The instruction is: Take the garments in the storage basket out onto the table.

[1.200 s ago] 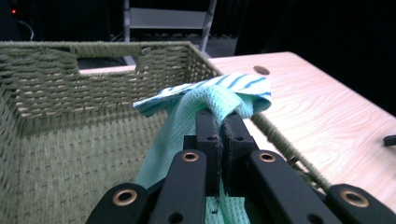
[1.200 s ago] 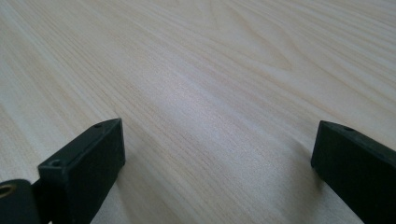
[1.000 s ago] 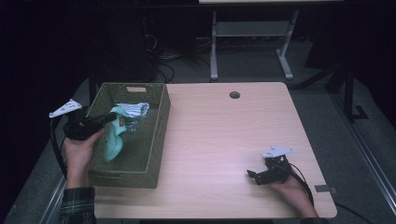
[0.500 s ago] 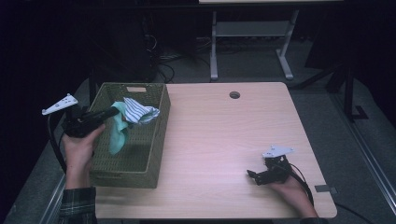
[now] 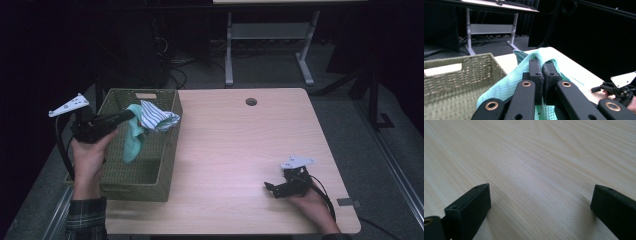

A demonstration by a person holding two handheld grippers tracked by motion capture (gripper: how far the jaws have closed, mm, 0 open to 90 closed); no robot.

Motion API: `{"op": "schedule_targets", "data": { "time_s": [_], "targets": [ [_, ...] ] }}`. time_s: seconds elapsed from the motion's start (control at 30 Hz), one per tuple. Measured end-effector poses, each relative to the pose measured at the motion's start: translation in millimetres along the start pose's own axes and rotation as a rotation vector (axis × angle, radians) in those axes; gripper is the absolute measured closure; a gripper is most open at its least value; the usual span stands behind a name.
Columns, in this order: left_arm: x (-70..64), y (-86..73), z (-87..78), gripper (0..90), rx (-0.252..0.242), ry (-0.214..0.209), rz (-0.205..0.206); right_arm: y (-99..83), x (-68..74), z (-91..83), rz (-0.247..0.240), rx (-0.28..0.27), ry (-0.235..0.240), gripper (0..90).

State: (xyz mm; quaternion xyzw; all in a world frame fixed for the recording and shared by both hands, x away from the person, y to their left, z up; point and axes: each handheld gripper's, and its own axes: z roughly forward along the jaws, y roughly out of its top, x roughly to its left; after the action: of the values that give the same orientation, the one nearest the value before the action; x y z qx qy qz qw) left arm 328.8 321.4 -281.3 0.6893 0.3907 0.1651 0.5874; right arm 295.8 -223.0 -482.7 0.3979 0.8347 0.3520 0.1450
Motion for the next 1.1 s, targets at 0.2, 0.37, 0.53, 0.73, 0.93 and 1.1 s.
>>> {"op": "schedule_targets", "data": {
  "time_s": [0.2, 0.37, 0.53, 0.73, 0.93, 1.1],
  "targets": [
    [-11.2, 13.4, 6.7, 87.5, -0.016, -0.041, 0.017, 0.0, -0.1, 0.1, -0.002, -0.001, 0.000, 2.4],
    [-17.4, 20.9, 11.0, 87.5, -0.020, -0.067, 0.022, 0.0, 0.0, 0.1, -0.001, -0.001, 0.000, 2.4],
    [-24.1, 26.9, 16.4, 87.5, -0.025, -0.101, 0.025, 0.0, 0.0, 0.1, 0.000, -0.001, 0.000, 2.4],
    [-34.8, 33.6, 24.6, 87.5, -0.031, -0.139, 0.035, 0.0, -0.1, 0.1, -0.001, -0.001, 0.000, 2.4],
    [-43.3, 37.9, 33.1, 87.5, -0.025, -0.164, 0.046, 0.0, -0.1, 0.1, -0.001, -0.002, 0.000, 2.4],
    [-51.9, 38.8, 42.4, 87.5, -0.020, -0.186, 0.049, 0.0, -0.1, 0.1, -0.002, -0.001, -0.001, 2.4]
  ]
}}
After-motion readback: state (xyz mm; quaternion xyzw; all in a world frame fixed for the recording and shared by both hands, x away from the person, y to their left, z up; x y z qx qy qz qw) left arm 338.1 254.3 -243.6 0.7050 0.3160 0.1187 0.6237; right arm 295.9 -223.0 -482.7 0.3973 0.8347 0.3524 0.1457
